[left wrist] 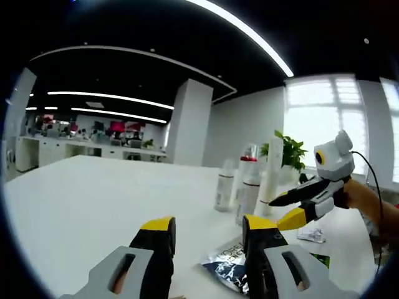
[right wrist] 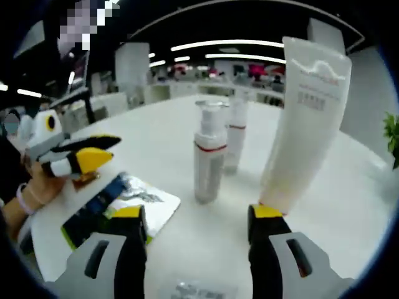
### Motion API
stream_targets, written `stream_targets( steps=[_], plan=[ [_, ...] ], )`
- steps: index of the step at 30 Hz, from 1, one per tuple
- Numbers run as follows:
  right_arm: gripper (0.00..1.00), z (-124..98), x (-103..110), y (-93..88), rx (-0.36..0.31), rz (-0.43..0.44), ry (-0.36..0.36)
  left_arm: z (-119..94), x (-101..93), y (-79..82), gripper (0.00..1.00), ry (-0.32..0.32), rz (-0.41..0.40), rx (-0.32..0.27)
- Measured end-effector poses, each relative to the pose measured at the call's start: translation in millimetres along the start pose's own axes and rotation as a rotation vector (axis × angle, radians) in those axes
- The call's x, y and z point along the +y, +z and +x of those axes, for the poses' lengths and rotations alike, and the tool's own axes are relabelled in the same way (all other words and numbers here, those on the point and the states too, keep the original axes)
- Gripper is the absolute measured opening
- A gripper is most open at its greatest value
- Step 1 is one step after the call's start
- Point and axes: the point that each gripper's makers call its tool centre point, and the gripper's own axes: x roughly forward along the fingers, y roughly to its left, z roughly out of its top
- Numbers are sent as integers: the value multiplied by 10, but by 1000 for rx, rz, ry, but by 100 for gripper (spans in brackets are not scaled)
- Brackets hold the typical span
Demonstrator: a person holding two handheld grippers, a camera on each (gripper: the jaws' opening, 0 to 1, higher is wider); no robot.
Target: Arrange the skincare products in the storage area until every visible bottle or jar stands upright without overlapping.
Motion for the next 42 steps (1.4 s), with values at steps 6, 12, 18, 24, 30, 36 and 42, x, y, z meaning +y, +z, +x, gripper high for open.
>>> stream_targets(
  steps=[6,12,18,24,30,36,42],
  plan=[
    [85,-205,-44,-177,227,-20,27,12,3,-24,44,5,25,13],
    [70,-357,101,-600,596,-8,45,13,-11,-34,44,3,26,17],
    [62,-470,167,-792,839,176,25,20,-23,-33,44,-1,28,18],
    [48,-511,217,-837,881,207,5,23,-24,-26,44,-2,27,17],
    [38,-568,234,-861,885,212,12,29,-19,-16,44,-1,27,12],
    [38,-603,292,-667,762,190,55,22,-36,-3,44,-5,32,4],
    [38,-594,381,-152,492,137,45,4,-47,8,44,-7,36,0]
  ],
)
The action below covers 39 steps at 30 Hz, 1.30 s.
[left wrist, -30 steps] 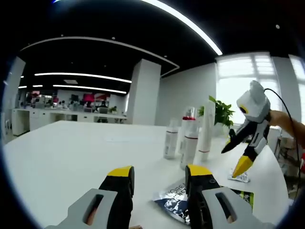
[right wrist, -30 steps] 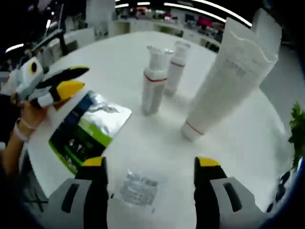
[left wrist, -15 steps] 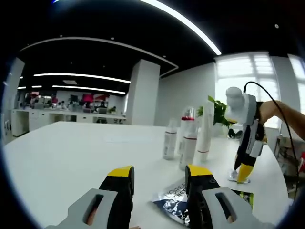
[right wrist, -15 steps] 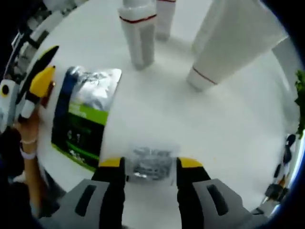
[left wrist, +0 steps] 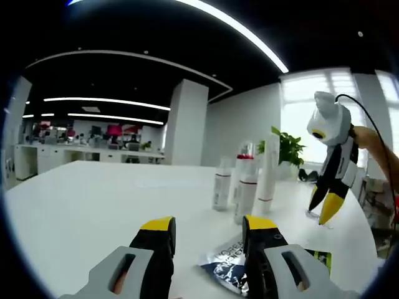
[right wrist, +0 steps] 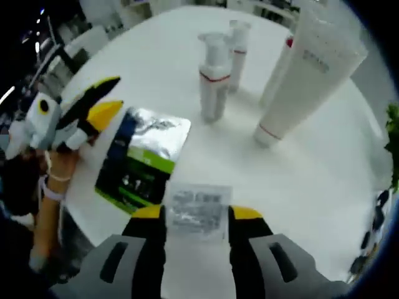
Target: Arrange the skincare products in the storage area until every visible bottle or jar stands upright without overlapping.
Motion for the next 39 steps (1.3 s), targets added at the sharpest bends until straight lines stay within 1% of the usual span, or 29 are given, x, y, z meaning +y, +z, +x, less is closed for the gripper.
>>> stream_targets(
  steps=[2,3,5,6,7,8,9,11,12,13,14,15,17,18,19,21,22,24,25,27,28,29,30,32,33,34,36,37,39],
  plan=[
    [38,-17,43,101,-69,-11,-8,-3,-2,12,44,-2,0,-5],
    [38,-23,76,201,-132,-17,-7,-2,0,17,44,-2,1,-6],
    [38,-17,103,363,-223,-15,-10,-2,6,22,44,1,4,-8],
    [38,-11,107,511,-297,-21,-10,-3,9,22,44,2,5,-8],
    [38,-17,111,599,-351,-17,-12,-4,21,25,44,8,7,-9],
    [38,-11,144,690,-433,-2,-6,-7,25,29,44,9,6,-10],
    [37,-18,154,723,-457,1,-3,-10,29,38,44,9,2,-14],
    [37,-65,284,899,-591,23,52,-21,23,66,44,0,-8,-28],
    [37,-83,331,946,-629,33,72,-23,27,69,44,0,-10,-29],
    [37,-91,379,976,-654,42,92,-25,35,71,44,3,-11,-29],
    [37,-107,443,1032,-696,44,113,-32,51,77,44,8,-13,-32],
    [37,-120,470,1079,-730,43,115,-35,60,83,44,10,-17,-36],
    [37,-151,526,1230,-828,35,106,-39,62,97,44,6,-29,-45],
    [37,-159,543,1254,-849,31,106,-39,59,97,44,5,-29,-46],
    [37,-177,602,1347,-917,36,122,-36,52,99,44,4,-27,-47],
    [37,-166,658,1416,-971,39,141,-33,25,103,44,-5,-15,-49],
    [37,-155,660,1445,-997,46,137,-32,10,106,44,-11,-11,-51],
    [37,-125,690,1490,-1047,17,139,-28,-27,121,44,-26,2,-58],
    [37,-130,653,1529,-1129,8,114,-28,-48,131,44,-35,9,-62],
    [37,-92,609,1509,-1161,7,96,-31,-73,144,44,-47,13,-68],
    [37,-72,601,1490,-1172,4,111,-33,-87,155,44,-54,15,-74],
    [37,-71,603,1493,-1165,-6,120,-34,-91,159,44,-55,17,-76],
    [37,-92,663,1498,-1177,-58,159,-33,-91,159,44,-54,19,-77],
    [37,-69,590,1453,-1174,-14,147,-36,-86,153,43,-53,23,-74],
    [37,-53,585,1446,-1165,-10,162,-45,-88,155,41,-54,24,-76],
    [37,-56,615,1441,-1161,-16,188,-65,-107,168,37,-68,22,-82],
    [38,-76,671,1433,-1169,-35,221,-93,-127,192,24,-82,29,-96],
    [38,-80,699,1434,-1171,-37,235,-105,-128,204,24,-82,30,-102],
    [38,-24,754,1415,-1142,-58,228,-119,-124,235,24,-83,23,-119]
  ],
)
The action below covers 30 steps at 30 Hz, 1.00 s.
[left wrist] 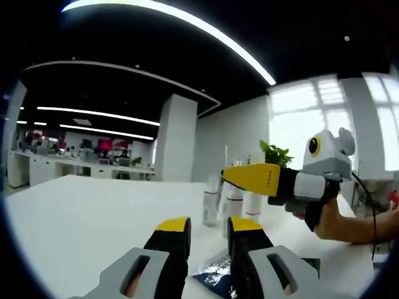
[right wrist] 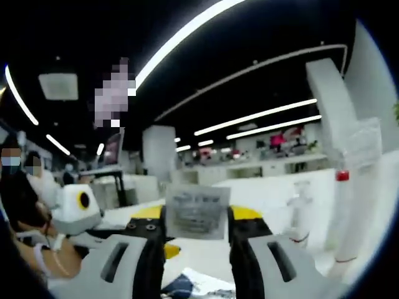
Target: Arrange the skincare products in the storage area until every visible bottle or jar stands upright without overlapping.
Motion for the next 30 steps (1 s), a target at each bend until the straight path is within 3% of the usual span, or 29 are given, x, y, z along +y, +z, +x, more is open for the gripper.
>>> stream_targets(
  steps=[2,5,9,14,18,20,21,22,26,30],
  plan=[
    [38,20,37,-45,11,-56,-5,2,-3,17,24,-3,-1,-9],
    [38,25,76,-58,16,-56,11,-2,35,18,19,24,32,-10],
    [37,24,134,-70,20,-56,38,-6,46,35,3,29,59,-18],
    [38,24,119,-58,15,-27,50,-20,70,68,1,59,127,-30],
    [37,26,126,-54,6,2,62,-95,288,100,0,238,318,-3],
    [37,16,84,-27,-4,15,45,-110,328,118,0,286,390,5],
    [36,12,73,-9,-13,29,45,-121,341,126,0,315,444,14],
    [35,8,64,6,-19,57,47,-140,360,149,0,370,548,32],
    [35,-18,54,13,-9,275,104,-172,305,274,0,473,791,20],
    [34,-48,3,17,-6,444,130,-161,236,328,0,498,927,17]
  ],
)
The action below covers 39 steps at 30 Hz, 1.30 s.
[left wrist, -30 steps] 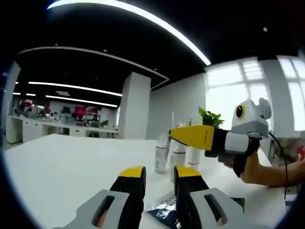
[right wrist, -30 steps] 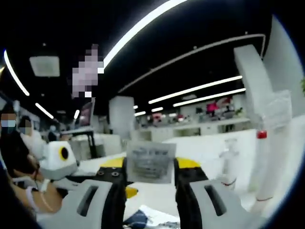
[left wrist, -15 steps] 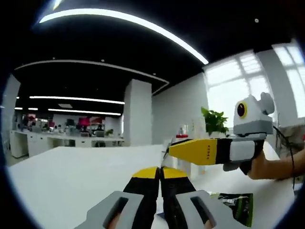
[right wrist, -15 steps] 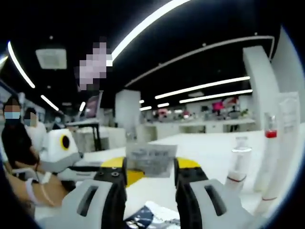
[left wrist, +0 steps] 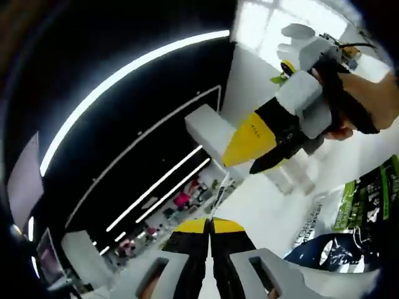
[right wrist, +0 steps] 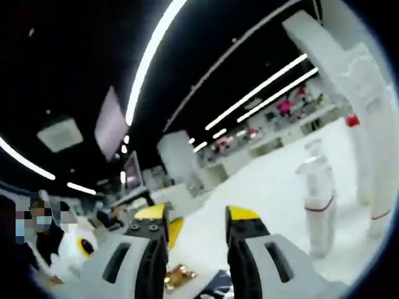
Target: Arrange the skincare products in the storage area until every visible bottle or jar stands upright without overlapping.
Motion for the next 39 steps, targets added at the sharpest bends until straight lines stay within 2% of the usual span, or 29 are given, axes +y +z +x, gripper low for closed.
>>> stream_targets(
  steps=[3,4,6,8,12,14,16,17,22,24,27,29,31,33,35,38,39],
  plan=[
    [29,-17,26,-34,24,173,63,79,-2,14,0,1,60,-9],
    [27,-12,49,-78,53,246,95,61,-1,0,0,8,69,-11],
    [24,-4,19,-118,76,302,100,42,9,24,0,10,76,-13],
    [21,-1,-43,-114,68,301,89,46,-7,46,0,9,103,-19],
    [13,-25,-81,-64,42,379,96,13,-99,106,0,-17,152,-38],
    [6,-40,-118,-59,38,417,94,-2,-174,149,0,-37,181,-54],
    [6,-49,-146,-58,33,451,95,5,-207,150,0,-36,240,-43],
    [5,-55,-157,-56,28,466,98,12,-249,130,0,-50,245,-38],
    [2,-31,-195,-124,57,475,79,-27,-211,178,1,-19,273,-47],
    [2,-19,-198,-180,82,429,63,-31,-168,187,2,-3,275,-52],
    [0,-15,-176,-183,85,421,64,-30,-138,164,3,1,249,-43],
    [0,-35,-175,-138,69,428,70,-13,-186,94,6,-32,176,-22],
    [0,-68,-177,-63,38,438,79,30,-273,8,12,-99,54,2],
    [0,-72,-213,-38,26,417,59,55,-237,-16,16,-107,-32,8],
    [0,-69,-201,-20,17,417,70,51,-245,-44,18,-139,-158,14],
    [0,-58,-173,-13,13,415,81,36,-246,-47,24,-218,-453,5],
    [0,-55,-169,-8,8,402,78,24,-302,-17,25,-295,-602,-10]
  ],
)
